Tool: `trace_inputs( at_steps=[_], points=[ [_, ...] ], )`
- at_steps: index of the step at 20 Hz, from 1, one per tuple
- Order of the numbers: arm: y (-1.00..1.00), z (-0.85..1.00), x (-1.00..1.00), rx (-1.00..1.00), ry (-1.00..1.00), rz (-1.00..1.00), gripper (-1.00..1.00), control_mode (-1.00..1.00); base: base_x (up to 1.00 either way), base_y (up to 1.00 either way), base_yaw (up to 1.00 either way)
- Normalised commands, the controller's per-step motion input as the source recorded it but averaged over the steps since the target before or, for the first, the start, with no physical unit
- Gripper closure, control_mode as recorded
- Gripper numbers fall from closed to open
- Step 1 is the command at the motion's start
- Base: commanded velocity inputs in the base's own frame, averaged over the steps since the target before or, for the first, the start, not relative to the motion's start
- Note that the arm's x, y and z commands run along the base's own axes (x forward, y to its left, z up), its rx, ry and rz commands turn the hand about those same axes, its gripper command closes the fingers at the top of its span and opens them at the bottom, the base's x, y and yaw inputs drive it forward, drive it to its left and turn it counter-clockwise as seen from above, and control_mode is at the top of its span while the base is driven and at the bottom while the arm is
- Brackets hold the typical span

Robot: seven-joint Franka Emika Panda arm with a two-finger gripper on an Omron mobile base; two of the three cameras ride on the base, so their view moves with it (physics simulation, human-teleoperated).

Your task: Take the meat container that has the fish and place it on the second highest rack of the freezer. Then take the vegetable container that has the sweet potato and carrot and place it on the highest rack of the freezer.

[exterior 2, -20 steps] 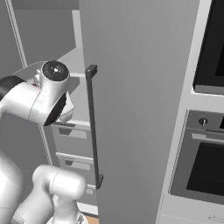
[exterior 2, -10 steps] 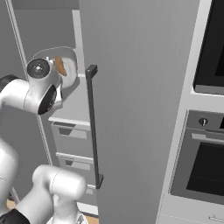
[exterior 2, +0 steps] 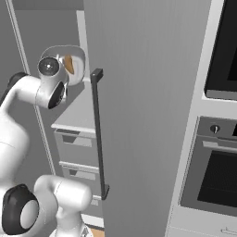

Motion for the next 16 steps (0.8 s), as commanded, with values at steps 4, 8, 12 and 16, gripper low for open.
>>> trace_inputs(
  at_steps=[4, 8, 12, 16],
  points=[
    [0.34, 0.08, 0.71, 0.0, 0.0, -0.07, 1.0, -1.0, 0.0, 0.0, 0.0],
    [0.38, 0.17, 0.47, 0.0, 0.0, -0.08, 1.0, -1.0, 0.0, 0.0, 0.0],
    [0.21, 0.06, 0.21, 0.0, 0.0, -0.06, 1.0, -1.0, 0.0, 0.0, 0.0],
    [0.06, 0.0, 0.48, 0.0, 0.01, -0.01, 1.0, -1.0, 0.0, 0.0, 0.0]
  ],
)
